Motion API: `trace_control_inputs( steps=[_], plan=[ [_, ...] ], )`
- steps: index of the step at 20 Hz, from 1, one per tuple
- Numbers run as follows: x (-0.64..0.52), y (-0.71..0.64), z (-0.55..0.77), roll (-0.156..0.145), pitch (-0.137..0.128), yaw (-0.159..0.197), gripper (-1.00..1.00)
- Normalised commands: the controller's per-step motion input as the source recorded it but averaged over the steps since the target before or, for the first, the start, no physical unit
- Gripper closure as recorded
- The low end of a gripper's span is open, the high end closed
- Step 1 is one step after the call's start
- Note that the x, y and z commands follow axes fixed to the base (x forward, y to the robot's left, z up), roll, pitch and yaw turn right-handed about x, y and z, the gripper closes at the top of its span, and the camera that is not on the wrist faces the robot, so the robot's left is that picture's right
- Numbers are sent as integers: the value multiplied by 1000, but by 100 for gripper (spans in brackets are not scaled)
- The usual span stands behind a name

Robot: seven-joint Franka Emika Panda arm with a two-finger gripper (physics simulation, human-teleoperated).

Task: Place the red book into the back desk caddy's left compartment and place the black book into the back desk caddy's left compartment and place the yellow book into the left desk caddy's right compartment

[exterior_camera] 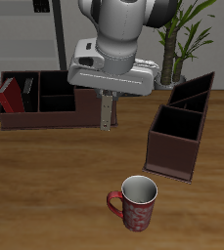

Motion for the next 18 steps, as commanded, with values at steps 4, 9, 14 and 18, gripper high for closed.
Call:
trace_control_inputs(
  steps=[4, 9, 14, 18],
  plan=[
    [166, 438, 166, 18, 23, 10, 100],
    [4, 459, -107, 7, 57, -71, 100],
    [-240, 394, -21, 25, 9, -88, 100],
    [-248, 222, 62, 12, -41, -19, 100]
  ],
)
